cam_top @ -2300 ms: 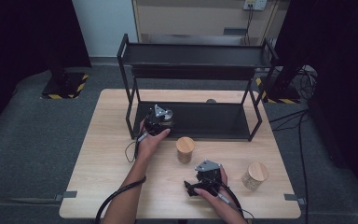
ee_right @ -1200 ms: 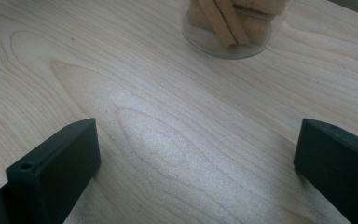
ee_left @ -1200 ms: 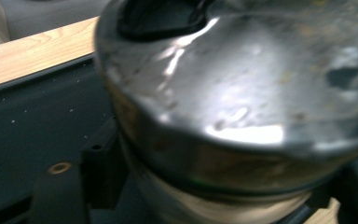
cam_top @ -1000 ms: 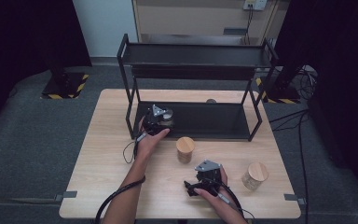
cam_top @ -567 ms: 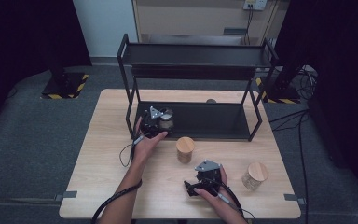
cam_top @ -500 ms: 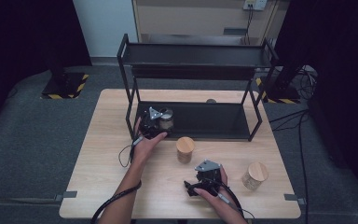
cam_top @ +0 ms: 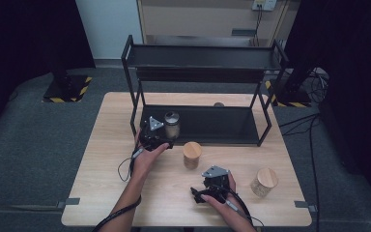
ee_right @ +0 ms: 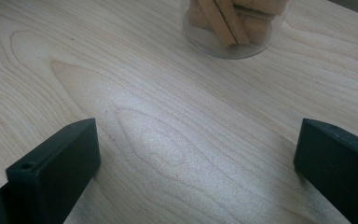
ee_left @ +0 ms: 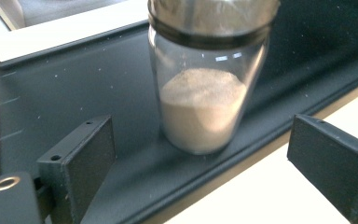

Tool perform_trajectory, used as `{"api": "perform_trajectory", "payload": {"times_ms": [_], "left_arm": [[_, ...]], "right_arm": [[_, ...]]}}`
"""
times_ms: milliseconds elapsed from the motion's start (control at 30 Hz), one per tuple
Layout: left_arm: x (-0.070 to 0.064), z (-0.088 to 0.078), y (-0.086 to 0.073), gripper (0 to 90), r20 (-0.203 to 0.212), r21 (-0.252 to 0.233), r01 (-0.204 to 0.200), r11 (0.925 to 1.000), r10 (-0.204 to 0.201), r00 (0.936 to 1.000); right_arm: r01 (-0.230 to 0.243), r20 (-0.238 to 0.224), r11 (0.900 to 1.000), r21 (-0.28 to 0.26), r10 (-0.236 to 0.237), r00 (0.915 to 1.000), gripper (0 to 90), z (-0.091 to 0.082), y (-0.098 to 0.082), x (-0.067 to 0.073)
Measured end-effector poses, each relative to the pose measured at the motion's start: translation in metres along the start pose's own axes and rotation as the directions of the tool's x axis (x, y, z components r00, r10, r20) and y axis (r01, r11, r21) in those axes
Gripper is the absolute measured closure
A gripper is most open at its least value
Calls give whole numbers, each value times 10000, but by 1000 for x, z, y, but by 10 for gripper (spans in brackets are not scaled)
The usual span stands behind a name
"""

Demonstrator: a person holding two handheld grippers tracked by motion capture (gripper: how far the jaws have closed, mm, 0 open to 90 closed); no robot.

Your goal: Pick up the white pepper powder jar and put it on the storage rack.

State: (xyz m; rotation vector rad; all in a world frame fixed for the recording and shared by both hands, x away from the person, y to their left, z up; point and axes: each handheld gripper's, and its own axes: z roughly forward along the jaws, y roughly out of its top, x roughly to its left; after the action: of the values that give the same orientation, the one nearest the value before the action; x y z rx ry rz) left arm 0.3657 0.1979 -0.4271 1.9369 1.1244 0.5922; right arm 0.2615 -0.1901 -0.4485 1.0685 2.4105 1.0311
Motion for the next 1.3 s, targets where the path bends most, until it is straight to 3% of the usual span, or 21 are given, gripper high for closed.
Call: {"api": "perform_trajectory", "payload": {"times_ms": [300,567,1300], "left_arm": [[2,-12,-3,59,108,105,154,9998,-155,9998],[-2,-25,-6,53,371,208,-104,9997,96,9993],[-9,-60,-25,52,472,207,-113,9997,103,9988]], "right_arm": [[6,2,10000,2,-6,10000,5,0,0,0],[4,-3,10000,23,-4,10000,5,0,1,0],[-15,29,10000,33,14,10000,5,0,1,1]]}}
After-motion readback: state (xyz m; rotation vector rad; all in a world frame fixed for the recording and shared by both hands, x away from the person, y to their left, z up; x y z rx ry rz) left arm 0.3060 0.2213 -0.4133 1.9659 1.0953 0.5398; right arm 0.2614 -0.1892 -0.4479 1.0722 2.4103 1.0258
